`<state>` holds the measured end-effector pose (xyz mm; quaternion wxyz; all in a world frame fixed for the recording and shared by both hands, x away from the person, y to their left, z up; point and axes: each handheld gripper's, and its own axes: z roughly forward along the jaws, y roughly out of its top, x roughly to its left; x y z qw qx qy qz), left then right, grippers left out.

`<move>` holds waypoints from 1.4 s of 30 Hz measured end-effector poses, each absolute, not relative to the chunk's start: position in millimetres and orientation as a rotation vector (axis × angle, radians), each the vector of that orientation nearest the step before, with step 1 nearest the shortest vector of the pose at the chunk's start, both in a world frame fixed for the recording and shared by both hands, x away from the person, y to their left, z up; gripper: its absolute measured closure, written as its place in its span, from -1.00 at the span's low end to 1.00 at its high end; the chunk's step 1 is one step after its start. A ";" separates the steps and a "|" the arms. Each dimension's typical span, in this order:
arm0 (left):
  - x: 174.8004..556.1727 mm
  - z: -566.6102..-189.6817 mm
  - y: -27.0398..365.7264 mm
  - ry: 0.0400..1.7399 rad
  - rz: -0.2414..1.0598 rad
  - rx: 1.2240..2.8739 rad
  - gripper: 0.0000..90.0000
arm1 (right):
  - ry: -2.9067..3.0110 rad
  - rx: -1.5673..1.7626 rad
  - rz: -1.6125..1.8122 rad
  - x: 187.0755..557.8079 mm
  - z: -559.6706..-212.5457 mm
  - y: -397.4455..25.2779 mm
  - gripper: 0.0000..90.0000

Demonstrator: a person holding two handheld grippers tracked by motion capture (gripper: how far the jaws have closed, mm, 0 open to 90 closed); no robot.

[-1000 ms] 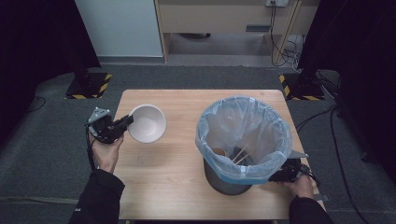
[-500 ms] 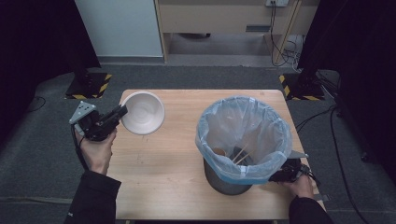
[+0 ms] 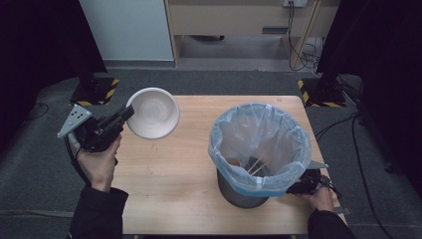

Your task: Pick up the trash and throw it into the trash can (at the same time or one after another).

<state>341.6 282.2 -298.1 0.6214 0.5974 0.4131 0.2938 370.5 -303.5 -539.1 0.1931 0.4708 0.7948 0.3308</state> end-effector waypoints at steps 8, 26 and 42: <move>327.6 -283.7 268.8 0.865 0.682 1.367 0.84 | 2.230 1.321 0.928 370.5 -539.1 -303.5 -0.99; 313.4 -270.2 234.9 0.739 0.648 1.400 0.84 | 2.230 1.321 0.928 370.5 -539.1 -303.5 -0.99; 316.0 -250.1 204.0 0.667 0.631 1.389 0.84 | 2.230 1.321 0.928 370.5 -539.1 -303.5 -0.99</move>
